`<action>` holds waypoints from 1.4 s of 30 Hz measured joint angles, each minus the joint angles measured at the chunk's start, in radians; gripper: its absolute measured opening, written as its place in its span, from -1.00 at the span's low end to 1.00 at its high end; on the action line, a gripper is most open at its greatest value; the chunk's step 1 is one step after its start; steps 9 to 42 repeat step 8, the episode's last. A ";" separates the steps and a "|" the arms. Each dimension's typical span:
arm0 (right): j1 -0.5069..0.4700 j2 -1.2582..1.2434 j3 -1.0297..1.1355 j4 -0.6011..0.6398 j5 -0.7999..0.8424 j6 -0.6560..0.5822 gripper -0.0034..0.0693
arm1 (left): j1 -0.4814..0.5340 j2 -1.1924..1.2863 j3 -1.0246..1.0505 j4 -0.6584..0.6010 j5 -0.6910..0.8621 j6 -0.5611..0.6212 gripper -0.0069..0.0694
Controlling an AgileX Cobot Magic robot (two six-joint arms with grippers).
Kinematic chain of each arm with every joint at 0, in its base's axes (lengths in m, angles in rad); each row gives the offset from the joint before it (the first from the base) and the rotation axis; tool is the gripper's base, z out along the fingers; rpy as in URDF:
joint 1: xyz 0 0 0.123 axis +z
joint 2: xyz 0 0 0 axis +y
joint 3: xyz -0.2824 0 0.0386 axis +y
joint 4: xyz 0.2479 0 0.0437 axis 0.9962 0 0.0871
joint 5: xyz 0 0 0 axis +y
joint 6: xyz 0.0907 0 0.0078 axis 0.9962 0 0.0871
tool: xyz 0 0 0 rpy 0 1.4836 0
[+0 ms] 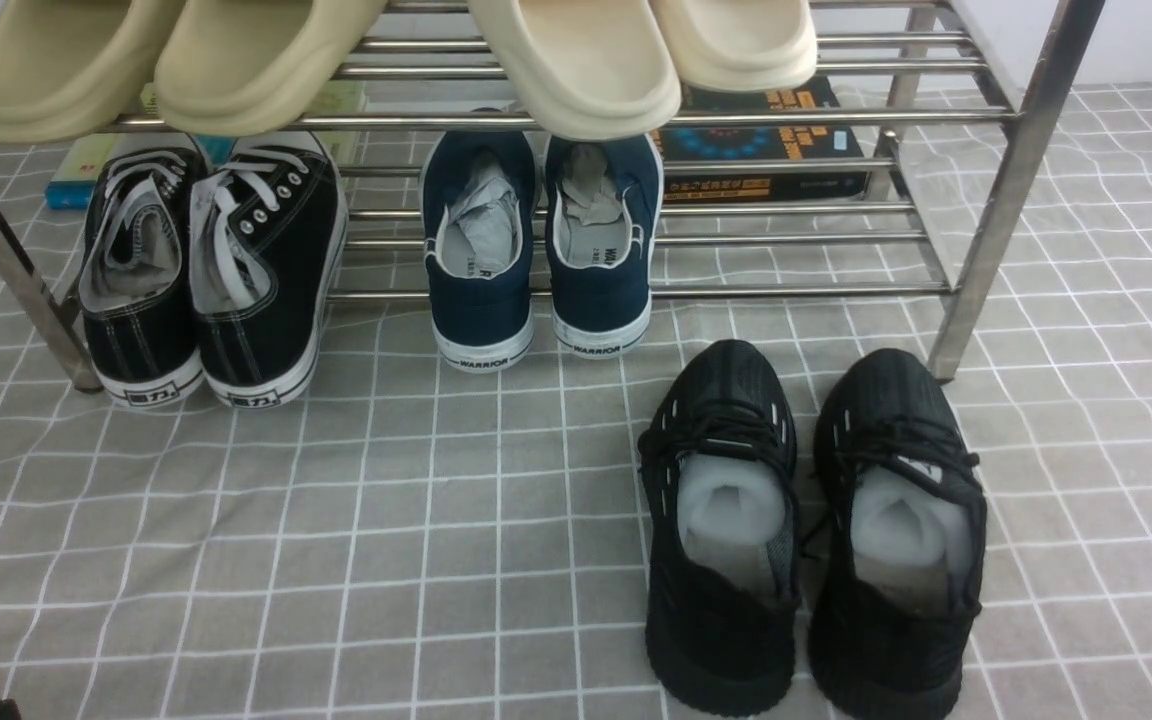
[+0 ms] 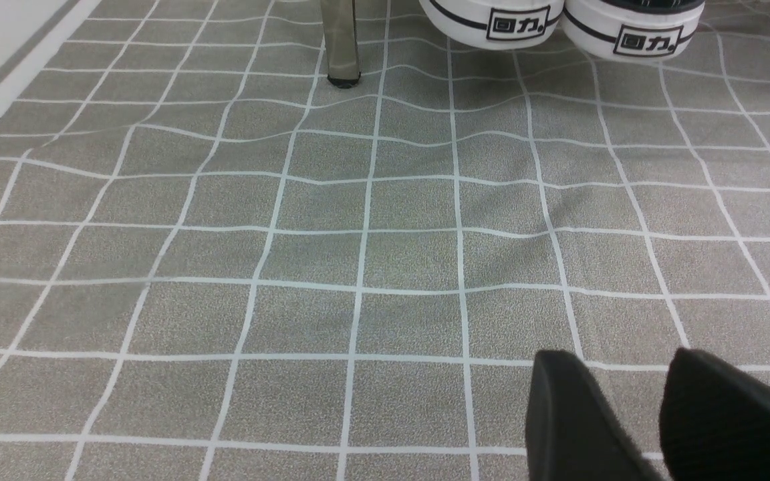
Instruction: Take the shoes off the shelf with your hand from the grey coffee tablecloth.
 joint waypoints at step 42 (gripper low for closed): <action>0.000 0.000 0.000 0.000 0.000 0.000 -0.61 | 0.000 0.000 0.000 0.000 0.000 0.000 -0.19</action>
